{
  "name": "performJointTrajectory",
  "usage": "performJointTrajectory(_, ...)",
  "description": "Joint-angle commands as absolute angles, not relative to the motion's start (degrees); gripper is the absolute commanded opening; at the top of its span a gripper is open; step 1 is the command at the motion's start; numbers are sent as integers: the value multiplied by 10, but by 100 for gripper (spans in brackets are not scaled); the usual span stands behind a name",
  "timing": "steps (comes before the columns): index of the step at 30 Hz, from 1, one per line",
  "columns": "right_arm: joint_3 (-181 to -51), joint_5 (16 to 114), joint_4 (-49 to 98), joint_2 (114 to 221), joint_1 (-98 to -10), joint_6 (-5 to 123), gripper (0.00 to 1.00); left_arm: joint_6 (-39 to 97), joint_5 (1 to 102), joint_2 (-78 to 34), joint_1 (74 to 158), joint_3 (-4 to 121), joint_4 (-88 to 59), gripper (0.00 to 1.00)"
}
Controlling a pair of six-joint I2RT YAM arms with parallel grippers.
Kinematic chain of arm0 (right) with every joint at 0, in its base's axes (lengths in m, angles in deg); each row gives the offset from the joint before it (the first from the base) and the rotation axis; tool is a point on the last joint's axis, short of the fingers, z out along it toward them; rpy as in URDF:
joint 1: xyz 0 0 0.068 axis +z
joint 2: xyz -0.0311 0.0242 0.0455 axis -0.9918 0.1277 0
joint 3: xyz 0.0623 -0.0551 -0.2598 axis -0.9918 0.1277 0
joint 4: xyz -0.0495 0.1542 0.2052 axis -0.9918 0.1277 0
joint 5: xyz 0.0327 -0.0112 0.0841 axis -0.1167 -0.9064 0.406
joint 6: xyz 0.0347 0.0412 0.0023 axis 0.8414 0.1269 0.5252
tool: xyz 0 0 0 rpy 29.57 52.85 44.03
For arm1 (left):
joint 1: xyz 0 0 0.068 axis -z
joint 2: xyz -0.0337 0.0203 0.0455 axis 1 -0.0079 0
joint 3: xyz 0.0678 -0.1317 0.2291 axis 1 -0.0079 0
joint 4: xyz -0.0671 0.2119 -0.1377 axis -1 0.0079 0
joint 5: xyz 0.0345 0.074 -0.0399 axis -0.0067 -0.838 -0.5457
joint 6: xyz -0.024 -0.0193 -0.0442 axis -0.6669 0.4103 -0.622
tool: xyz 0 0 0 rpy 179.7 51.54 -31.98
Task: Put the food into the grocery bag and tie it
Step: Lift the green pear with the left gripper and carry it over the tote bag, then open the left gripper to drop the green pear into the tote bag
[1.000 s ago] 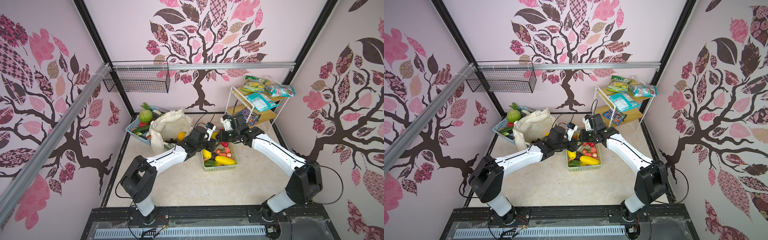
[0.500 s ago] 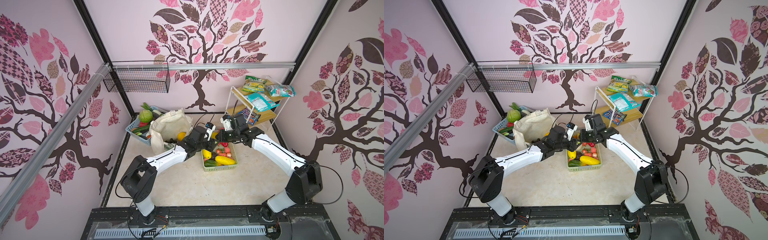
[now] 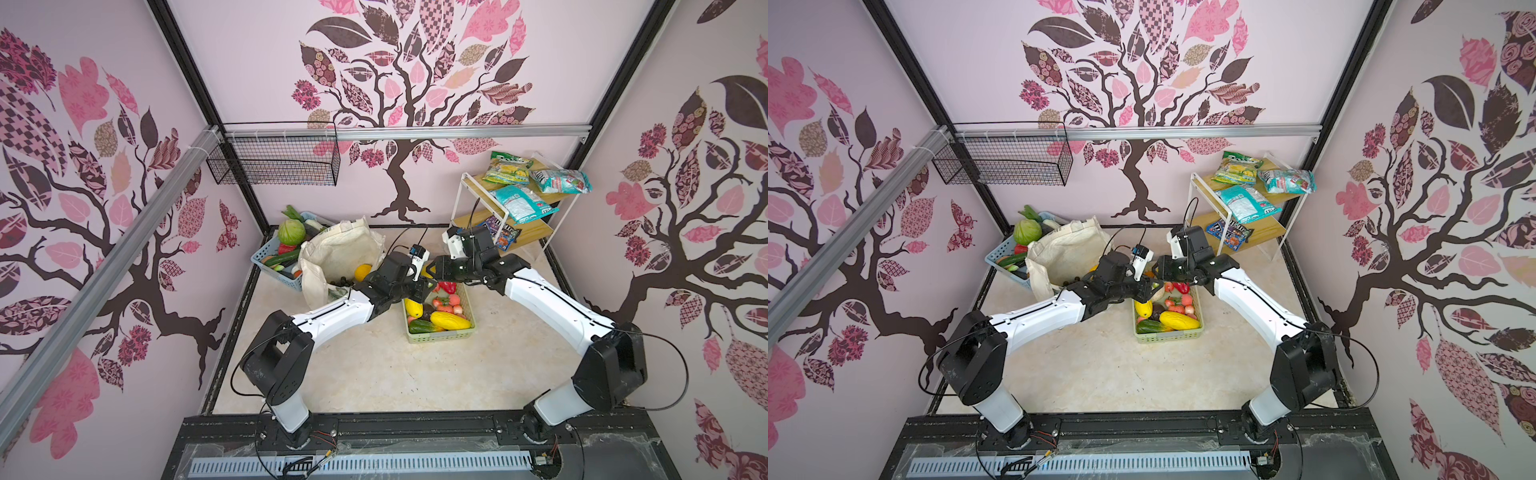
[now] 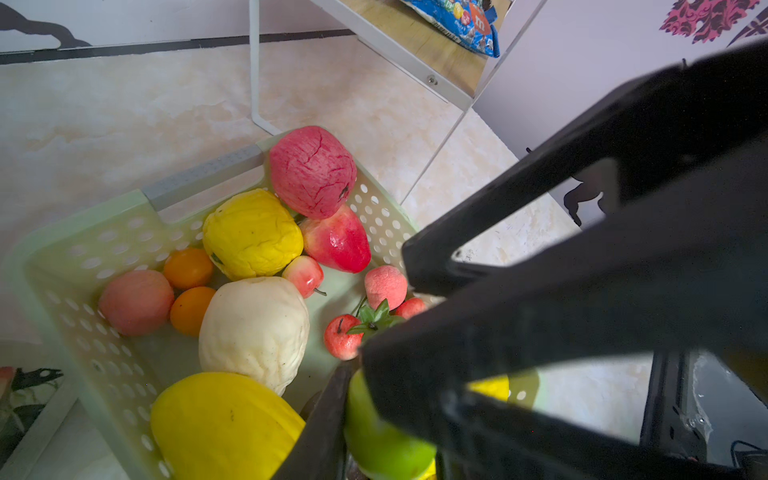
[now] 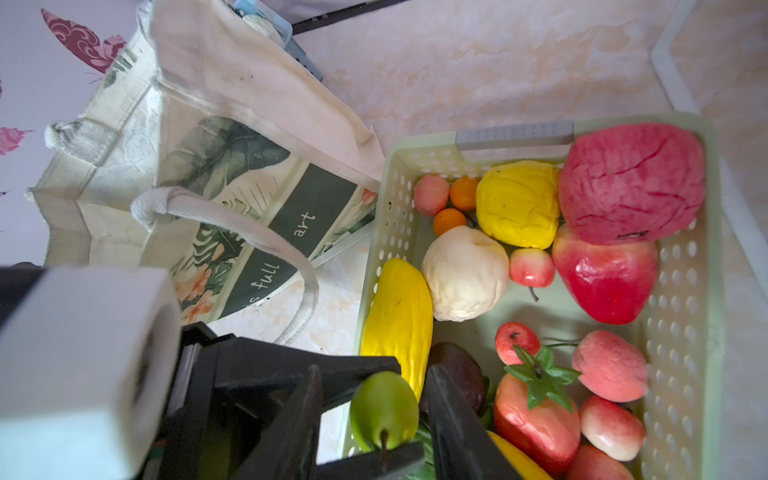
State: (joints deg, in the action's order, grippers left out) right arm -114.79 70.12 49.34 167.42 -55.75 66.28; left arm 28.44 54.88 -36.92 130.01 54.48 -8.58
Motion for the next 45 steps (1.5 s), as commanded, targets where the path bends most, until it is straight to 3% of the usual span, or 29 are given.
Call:
performJointTrajectory(1,-1168,660,478,1632,-559,666,50,279,533,-362,1291,581,-65,31)
performJointTrajectory(9,-1134,599,461,1590,-560,669,53,278,511,-334,1264,622,-11,31)
performJointTrajectory(21,-1114,637,462,1586,-560,661,52,313,450,-304,1209,685,59,31)
performJointTrajectory(33,-1096,660,450,1587,-553,668,51,287,450,-297,1081,638,53,31)
performJointTrajectory(45,-1078,670,437,1586,-550,670,51,296,407,-344,1059,623,70,31)
